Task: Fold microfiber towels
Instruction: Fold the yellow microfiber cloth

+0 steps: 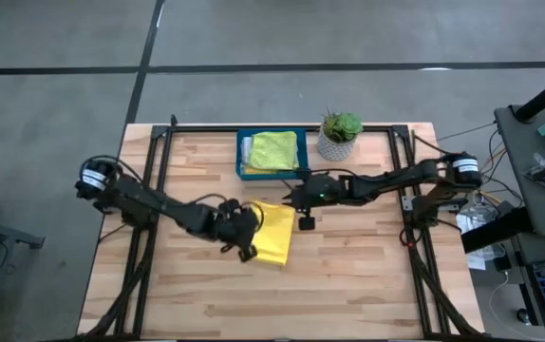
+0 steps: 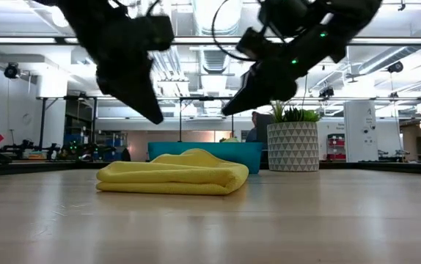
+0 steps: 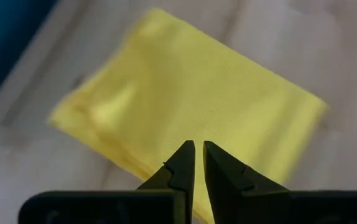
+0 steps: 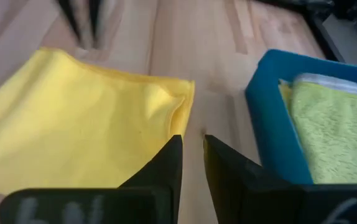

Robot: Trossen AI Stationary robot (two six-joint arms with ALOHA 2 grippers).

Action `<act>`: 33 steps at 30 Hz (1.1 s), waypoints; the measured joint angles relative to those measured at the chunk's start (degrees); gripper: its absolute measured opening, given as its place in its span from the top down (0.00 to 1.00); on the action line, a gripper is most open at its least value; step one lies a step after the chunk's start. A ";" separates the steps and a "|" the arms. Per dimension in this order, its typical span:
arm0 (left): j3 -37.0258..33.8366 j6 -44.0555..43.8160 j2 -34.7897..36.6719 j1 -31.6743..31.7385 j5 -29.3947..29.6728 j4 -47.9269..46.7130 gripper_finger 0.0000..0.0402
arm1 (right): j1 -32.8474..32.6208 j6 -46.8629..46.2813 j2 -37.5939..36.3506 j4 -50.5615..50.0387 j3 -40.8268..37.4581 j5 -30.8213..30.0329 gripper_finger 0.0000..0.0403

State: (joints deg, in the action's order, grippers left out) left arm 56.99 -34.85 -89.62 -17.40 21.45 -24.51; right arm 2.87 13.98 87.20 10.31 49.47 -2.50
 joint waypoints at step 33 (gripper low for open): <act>-0.09 -24.85 -6.01 15.75 -3.97 2.67 0.66 | 0.04 1.64 -12.46 4.58 -9.59 -0.02 0.85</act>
State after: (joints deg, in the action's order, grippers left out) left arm 56.90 -59.70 -95.64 -1.65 17.48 -21.84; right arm 2.92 15.62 74.73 14.89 39.88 -2.52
